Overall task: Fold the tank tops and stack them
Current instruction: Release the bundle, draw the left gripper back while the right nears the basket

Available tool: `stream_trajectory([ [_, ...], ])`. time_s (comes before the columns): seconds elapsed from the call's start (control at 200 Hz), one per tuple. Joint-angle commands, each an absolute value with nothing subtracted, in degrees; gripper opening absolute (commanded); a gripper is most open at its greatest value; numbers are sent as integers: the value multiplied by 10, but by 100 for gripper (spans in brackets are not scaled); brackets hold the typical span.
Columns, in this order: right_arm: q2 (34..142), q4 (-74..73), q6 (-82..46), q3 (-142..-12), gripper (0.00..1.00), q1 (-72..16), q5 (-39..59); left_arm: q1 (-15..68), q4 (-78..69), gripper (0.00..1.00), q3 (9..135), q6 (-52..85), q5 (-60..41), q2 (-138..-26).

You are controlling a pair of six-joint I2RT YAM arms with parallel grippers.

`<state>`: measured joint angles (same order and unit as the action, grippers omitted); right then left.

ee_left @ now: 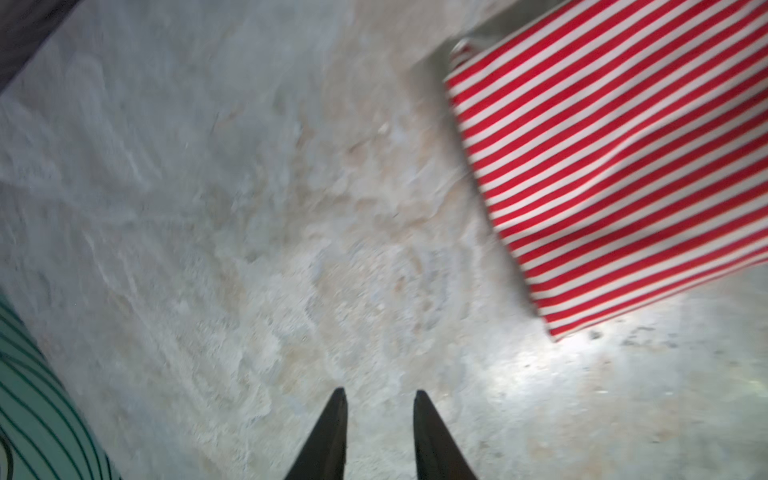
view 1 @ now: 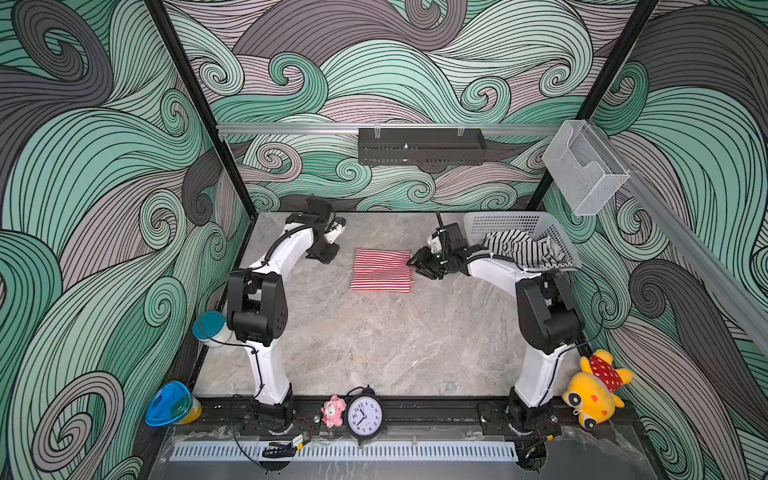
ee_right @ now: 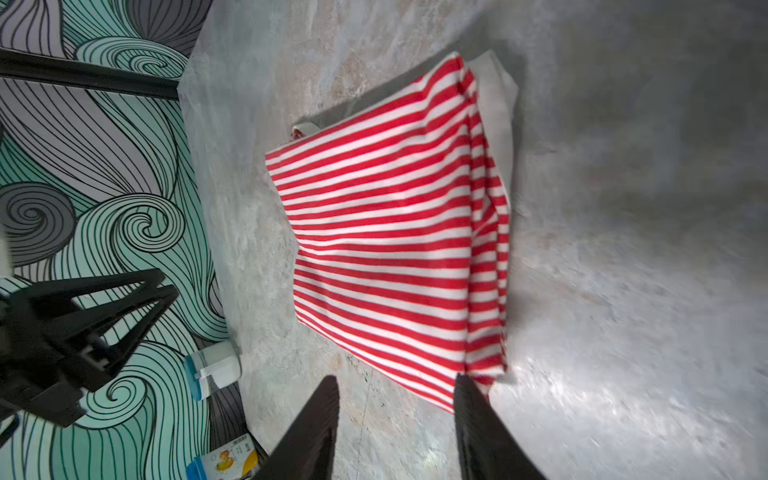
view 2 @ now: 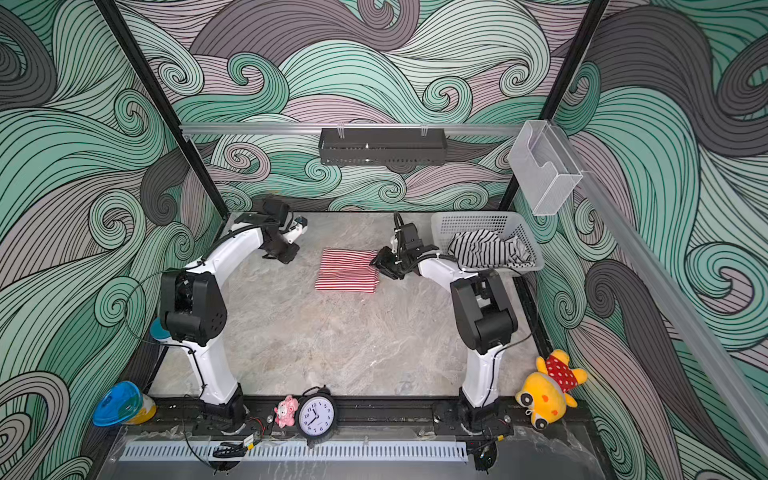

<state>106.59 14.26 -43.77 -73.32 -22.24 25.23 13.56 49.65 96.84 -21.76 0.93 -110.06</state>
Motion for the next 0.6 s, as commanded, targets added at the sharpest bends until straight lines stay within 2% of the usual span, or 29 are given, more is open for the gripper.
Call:
stream_trajectory([
  [0.0,1019,176,-411,-709,52,-217,207,189,514,33,1005,-193,-28,-1127],
  [0.23,983,184,-408,-665,52,-204,205,255,575,34,1129,-161,-46,-1244],
  [0.596,968,171,-416,-638,53,-196,214,276,554,35,1124,-147,-40,-1308],
])
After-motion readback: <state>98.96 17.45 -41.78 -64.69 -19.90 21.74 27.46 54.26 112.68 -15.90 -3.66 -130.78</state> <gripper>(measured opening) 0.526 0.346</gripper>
